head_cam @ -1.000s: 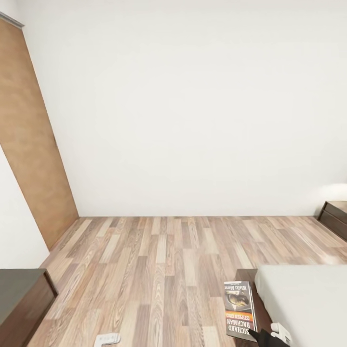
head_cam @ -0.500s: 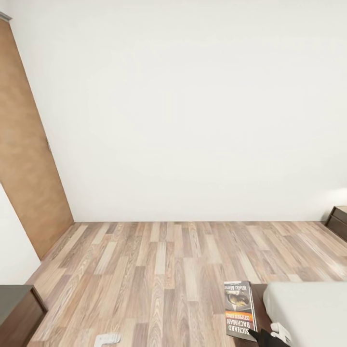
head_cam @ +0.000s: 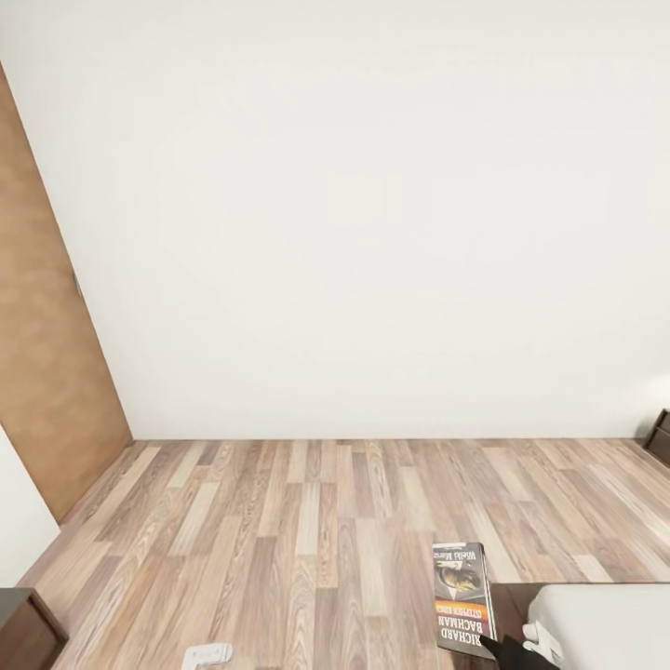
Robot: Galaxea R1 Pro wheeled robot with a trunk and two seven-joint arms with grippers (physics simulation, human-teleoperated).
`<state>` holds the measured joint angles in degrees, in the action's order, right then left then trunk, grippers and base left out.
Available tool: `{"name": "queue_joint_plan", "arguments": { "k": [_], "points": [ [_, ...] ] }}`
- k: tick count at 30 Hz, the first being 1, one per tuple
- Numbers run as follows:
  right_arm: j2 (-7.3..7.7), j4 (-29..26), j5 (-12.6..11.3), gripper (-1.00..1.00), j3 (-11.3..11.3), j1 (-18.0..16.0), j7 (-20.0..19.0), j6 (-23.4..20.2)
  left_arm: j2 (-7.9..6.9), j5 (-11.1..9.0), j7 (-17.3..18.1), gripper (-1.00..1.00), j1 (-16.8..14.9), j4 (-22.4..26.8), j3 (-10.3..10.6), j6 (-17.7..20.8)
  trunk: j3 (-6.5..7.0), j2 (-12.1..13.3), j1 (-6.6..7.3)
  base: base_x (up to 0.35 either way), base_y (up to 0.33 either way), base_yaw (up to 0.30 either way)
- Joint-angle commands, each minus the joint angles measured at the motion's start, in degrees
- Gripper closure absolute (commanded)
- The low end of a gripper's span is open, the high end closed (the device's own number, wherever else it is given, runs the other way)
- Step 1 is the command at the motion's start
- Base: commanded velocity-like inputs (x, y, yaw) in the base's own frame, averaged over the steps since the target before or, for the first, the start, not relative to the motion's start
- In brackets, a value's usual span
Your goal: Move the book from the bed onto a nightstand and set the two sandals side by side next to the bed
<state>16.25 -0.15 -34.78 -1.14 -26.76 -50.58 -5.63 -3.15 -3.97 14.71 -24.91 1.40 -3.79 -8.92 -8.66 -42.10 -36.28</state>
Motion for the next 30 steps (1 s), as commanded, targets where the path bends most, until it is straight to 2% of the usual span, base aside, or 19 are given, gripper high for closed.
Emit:
{"name": "queue_joint_plan", "arguments": {
  "k": [1,30],
  "points": [
    [0.01,0.0,-0.6,1.0,0.1,0.0,-0.2,-0.6,-0.01,-0.4,0.4,-1.0,-0.1,-0.1,-0.3,0.0,-0.09,-0.1,-0.05,0.333,0.0,0.0],
    [0.01,0.0,-0.6,1.0,0.1,0.0,-0.3,-0.6,-0.01,-0.4,0.4,-1.0,-0.1,-0.1,-0.3,0.0,-0.09,-0.1,-0.05,0.333,0.0,0.0]
  ]
}}
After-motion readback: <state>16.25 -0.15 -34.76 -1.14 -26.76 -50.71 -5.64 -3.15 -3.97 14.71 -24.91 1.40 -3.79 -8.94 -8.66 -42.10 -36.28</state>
